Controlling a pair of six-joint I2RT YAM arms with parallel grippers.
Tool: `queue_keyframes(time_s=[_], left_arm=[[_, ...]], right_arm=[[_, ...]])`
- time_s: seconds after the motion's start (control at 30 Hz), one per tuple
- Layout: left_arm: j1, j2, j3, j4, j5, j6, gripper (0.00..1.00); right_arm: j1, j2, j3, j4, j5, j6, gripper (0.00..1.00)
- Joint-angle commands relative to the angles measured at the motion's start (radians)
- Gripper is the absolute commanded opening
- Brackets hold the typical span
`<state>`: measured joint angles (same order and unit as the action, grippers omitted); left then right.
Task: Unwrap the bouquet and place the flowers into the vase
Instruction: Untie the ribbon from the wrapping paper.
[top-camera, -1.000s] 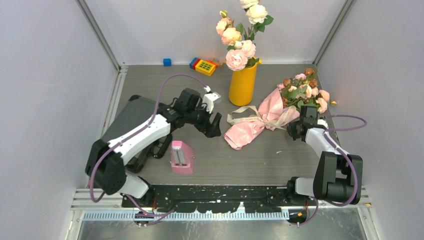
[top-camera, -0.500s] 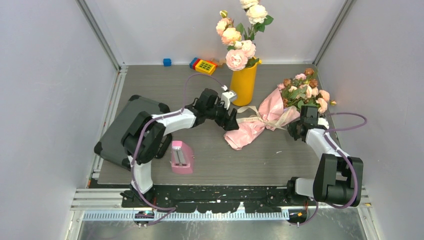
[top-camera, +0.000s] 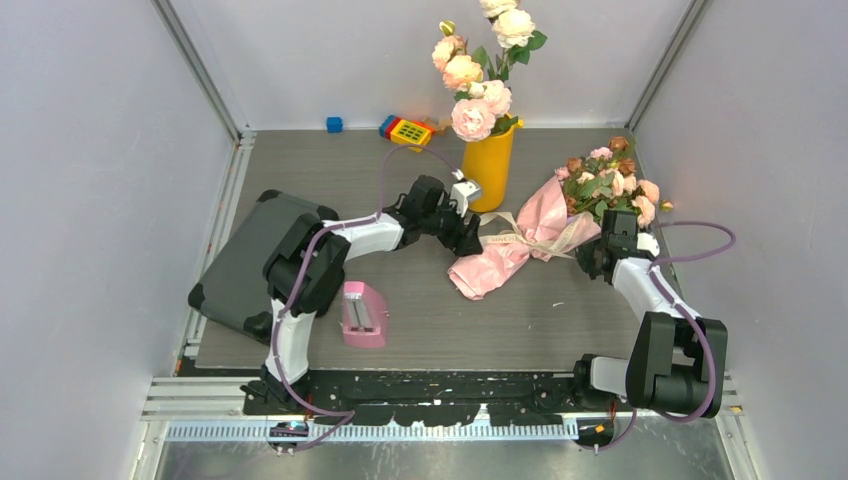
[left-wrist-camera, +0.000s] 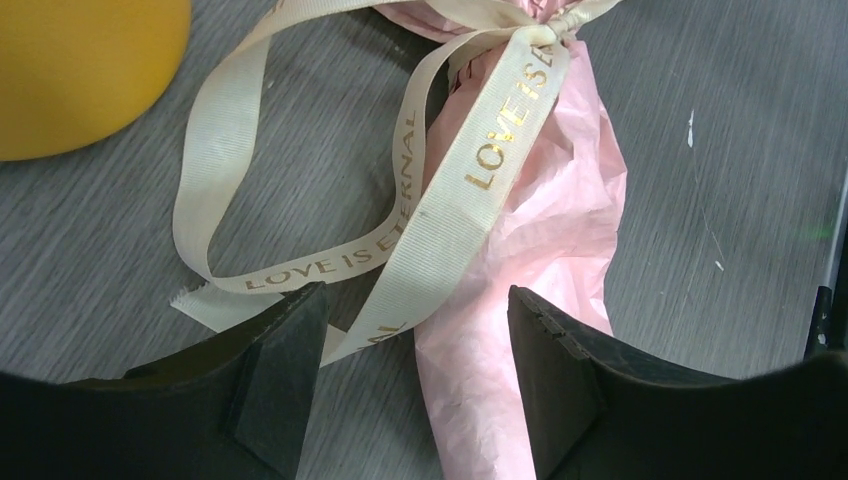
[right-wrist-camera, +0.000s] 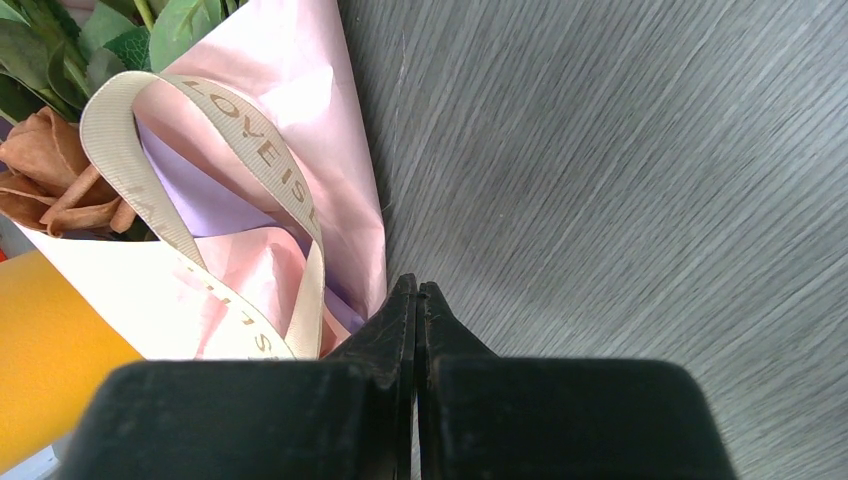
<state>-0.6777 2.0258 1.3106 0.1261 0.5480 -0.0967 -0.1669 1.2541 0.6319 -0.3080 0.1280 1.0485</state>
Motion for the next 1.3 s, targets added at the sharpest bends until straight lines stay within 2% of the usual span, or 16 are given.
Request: queue_keyframes(time_s=[0.0,0.3,0.63,1.0,1.27], left_arm=[[0.0,0.009,0.035,0.059,0.03,0.009,0.66],[0.0,-0.009,-0.008,0.108,0.067,-0.027,0.49],[0.0,0.005,0.007,0.088,0.072,-0.028,0.42],[0.0,-0.012,0.022,0.056,0.095,-0.03,0.0],[-0.001,-0.063,-0.001,0.025,0.049,-0.021,0.0]], right_arm=[[-0.003,-0.023,0.043,0.009,0.01,-0.017,0.0],[-0.003,-0.016,0.049,0.004,0.011,-0.024,0.0],[-0.003,-0.014,0.05,0.002,0.008,-0.028,0.0],[-0.003,-0.015,0.052,0.001,0.007,-0.031,0.0],[-0.003,-0.039,0.044,-0.004,0.026,-0.048,0.0]])
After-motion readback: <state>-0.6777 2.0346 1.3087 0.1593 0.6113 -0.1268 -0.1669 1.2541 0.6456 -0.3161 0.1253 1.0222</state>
